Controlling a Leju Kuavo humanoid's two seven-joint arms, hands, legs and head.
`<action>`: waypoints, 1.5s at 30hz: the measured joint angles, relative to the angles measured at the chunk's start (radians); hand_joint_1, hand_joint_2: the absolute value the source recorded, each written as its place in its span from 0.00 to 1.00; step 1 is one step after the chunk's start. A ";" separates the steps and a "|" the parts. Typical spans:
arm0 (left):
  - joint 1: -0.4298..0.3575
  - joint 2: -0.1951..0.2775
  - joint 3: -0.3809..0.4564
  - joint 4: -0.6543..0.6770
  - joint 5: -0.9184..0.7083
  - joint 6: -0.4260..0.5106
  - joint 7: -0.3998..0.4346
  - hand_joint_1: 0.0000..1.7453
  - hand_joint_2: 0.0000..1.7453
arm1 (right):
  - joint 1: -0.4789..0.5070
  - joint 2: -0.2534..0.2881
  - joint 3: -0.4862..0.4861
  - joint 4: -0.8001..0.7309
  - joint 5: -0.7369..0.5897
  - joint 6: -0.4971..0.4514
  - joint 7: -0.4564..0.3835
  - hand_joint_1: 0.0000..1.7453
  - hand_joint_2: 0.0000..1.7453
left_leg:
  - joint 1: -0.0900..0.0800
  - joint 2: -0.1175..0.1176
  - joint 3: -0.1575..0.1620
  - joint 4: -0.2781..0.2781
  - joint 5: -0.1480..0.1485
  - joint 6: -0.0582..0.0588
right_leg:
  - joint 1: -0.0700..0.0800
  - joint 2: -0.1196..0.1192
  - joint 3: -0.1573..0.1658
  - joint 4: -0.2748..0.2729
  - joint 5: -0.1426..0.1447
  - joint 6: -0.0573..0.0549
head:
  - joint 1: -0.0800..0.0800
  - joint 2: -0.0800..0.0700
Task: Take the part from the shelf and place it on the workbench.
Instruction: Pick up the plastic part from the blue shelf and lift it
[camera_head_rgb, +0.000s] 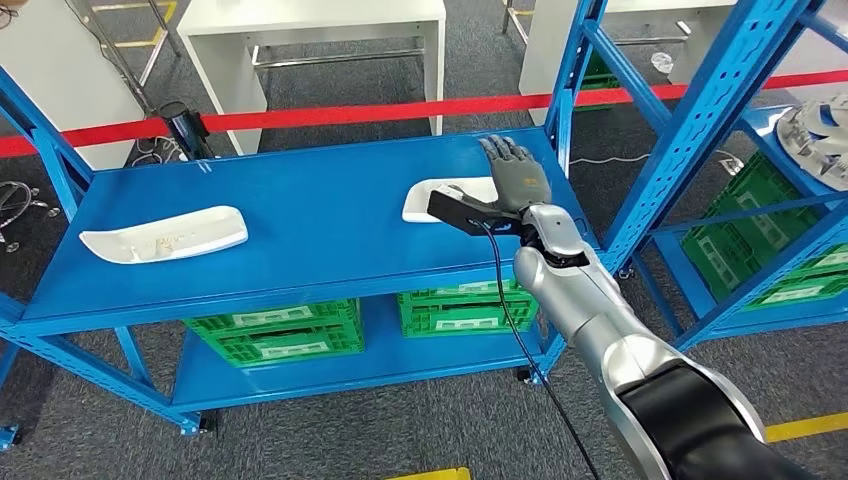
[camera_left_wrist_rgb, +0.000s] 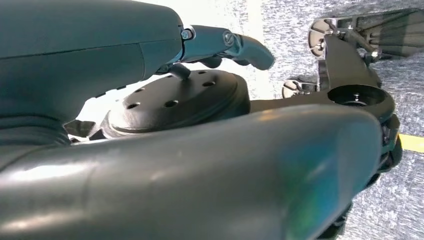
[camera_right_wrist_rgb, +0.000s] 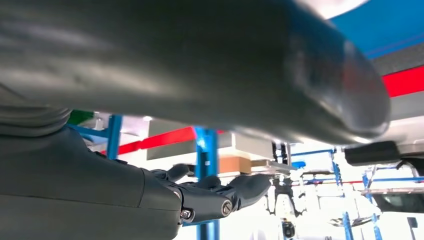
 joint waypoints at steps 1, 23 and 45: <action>-0.001 0.000 0.000 0.000 0.000 0.000 0.000 0.00 0.00 | -0.002 0.000 0.000 0.000 -0.001 0.000 -0.002 0.00 0.00 | 0.003 0.000 0.009 -0.003 -0.004 0.005 | 0.000 -0.001 -0.010 0.023 -0.001 0.005 | 0.001 0.000; -0.011 0.000 -0.005 0.000 0.007 0.000 0.000 0.00 0.00 | 0.042 0.029 0.016 -0.024 -0.031 0.028 -0.051 0.00 1.00 | 0.008 -0.007 0.131 -0.021 -0.114 -0.011 | -0.007 -0.002 -0.159 0.009 0.117 -0.008 | 0.004 0.000; -0.008 0.000 -0.016 0.000 0.034 0.000 -0.017 0.00 0.00 | 0.068 0.044 0.065 -0.161 -0.054 0.062 -0.059 0.00 1.00 | 0.007 -0.005 0.140 -0.025 -0.115 -0.031 | -0.009 -0.004 -0.138 0.004 0.118 -0.008 | 0.004 0.000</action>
